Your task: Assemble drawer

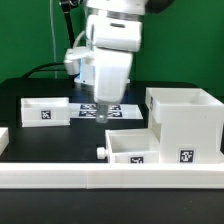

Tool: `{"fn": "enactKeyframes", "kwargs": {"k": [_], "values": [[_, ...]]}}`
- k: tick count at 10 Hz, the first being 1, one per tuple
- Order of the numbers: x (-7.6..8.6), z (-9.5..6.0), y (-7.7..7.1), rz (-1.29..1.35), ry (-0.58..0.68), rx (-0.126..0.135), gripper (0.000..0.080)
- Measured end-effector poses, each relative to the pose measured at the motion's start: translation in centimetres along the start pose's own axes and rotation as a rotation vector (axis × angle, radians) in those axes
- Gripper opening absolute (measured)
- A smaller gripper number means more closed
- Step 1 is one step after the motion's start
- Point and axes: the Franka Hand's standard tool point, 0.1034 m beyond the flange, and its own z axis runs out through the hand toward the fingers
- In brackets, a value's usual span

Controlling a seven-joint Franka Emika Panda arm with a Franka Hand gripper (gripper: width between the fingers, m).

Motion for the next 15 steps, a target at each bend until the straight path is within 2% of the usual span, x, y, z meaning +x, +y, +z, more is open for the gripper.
{"fn": "enactKeyframes", "kwargs": {"k": [1, 3, 4, 6, 10, 12, 15], "values": [[-1.2, 0.4, -0.1, 0.006, 0.009, -0.001, 0.0649], [-1.3, 0.5, -0.2, -0.003, 0.020, 0.001, 0.0649], [-2.5, 0.9, -0.4, 0.003, 0.058, 0.004, 0.0649], [-4.1, 2.5, 0.1, -0.014, 0.150, 0.013, 0.0649], [-3.1, 5.2, 0.6, -0.023, 0.301, 0.035, 0.0649], [-1.5, 5.8, 0.9, -0.012, 0.321, 0.047, 0.0649], [0.8, 5.8, 1.2, 0.006, 0.326, 0.061, 0.0649]]}}
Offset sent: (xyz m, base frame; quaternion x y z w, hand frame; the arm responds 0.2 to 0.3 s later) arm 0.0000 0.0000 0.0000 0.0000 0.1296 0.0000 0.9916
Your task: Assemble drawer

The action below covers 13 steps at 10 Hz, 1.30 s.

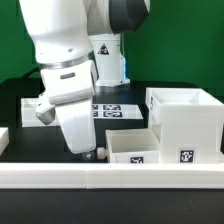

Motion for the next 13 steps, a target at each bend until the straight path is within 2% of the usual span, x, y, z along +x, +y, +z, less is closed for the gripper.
{"fn": "enactKeyframes", "kwargs": {"k": [1, 3, 5, 7, 9, 10, 13], "values": [[0.6, 0.2, 0.0, 0.002, 0.000, 0.005, 0.0649], [0.1, 0.2, -0.1, 0.010, 0.000, 0.004, 0.0649], [0.8, 0.4, -0.1, 0.000, 0.002, 0.007, 0.0649], [1.2, 0.2, 0.3, -0.007, 0.002, -0.003, 0.0649], [2.1, -0.4, 1.5, -0.023, 0.008, -0.022, 0.0649], [2.5, -0.3, 1.7, -0.013, 0.013, -0.025, 0.0649], [2.4, -0.2, 1.6, 0.002, 0.015, -0.023, 0.0649]]}}
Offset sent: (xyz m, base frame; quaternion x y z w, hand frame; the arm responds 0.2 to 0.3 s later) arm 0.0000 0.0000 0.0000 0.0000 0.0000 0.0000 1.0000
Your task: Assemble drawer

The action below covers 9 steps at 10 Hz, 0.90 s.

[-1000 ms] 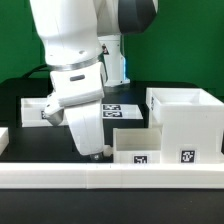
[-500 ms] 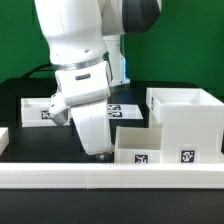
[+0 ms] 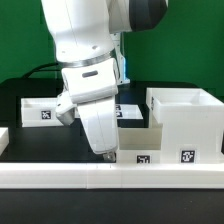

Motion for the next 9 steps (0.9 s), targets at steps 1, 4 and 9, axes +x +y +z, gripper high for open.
{"fn": "enactKeyframes", "kwargs": {"k": [1, 4, 9], "values": [[0.3, 0.0, 0.1, -0.005, 0.000, -0.005, 0.0649], [2.5, -0.2, 1.1, -0.040, 0.014, -0.025, 0.0649], [2.9, -0.2, 1.0, -0.024, 0.020, -0.016, 0.0649]]}}
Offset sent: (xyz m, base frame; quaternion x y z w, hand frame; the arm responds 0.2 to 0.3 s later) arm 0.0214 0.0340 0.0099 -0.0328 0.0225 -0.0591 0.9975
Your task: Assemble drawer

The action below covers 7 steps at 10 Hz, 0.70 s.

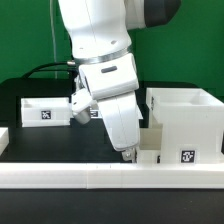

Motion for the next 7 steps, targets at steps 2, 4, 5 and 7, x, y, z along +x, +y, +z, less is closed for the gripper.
{"fn": "enactKeyframes", "kwargs": {"k": [2, 4, 5, 7], "values": [[0.6, 0.4, -0.1, -0.022, -0.004, 0.009, 0.0649], [1.8, 0.7, -0.1, -0.040, -0.004, 0.025, 0.0649], [2.3, 0.8, -0.1, -0.047, -0.003, 0.029, 0.0649], [2.7, 0.8, -0.1, -0.051, -0.003, 0.034, 0.0649]]}}
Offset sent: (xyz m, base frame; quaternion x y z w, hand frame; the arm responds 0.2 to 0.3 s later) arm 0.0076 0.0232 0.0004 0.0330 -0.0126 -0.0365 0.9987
